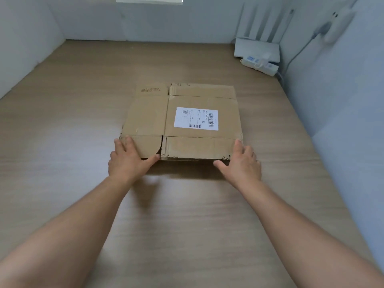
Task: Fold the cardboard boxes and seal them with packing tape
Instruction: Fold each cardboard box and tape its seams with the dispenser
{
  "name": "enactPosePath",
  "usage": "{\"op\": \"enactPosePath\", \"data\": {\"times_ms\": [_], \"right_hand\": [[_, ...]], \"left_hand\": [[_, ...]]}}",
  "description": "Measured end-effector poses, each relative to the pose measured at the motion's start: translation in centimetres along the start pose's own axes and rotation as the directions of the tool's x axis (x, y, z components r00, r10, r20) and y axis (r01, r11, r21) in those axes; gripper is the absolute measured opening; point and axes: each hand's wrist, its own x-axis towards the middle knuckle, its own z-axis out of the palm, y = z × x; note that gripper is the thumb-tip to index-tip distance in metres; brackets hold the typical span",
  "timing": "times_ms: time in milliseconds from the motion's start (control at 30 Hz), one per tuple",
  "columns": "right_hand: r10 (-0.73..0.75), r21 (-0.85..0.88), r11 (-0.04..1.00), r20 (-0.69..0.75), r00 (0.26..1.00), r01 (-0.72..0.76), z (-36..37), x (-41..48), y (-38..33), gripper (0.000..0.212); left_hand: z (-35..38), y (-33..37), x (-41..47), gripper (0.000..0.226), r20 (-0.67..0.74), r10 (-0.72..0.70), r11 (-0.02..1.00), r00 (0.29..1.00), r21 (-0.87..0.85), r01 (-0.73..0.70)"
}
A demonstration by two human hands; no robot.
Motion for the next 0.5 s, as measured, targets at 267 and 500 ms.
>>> {"op": "enactPosePath", "data": {"times_ms": [267,500], "right_hand": [[-0.008,0.464,0.88,-0.197,0.98,0.1,-3.7,-0.9,-0.4,0.066],[-0.059,0.606,0.778,-0.193,0.979,0.166,-7.9,-5.0,-1.1,0.046]], "left_hand": [[-3.4,1.2,-2.7,0.048,-0.263,0.057,0.989,0.963,-0.118,-0.091],[-10.0,2.8,-9.9,0.035,-0.415,0.042,0.863,0.909,-0.444,-0.242]]}}
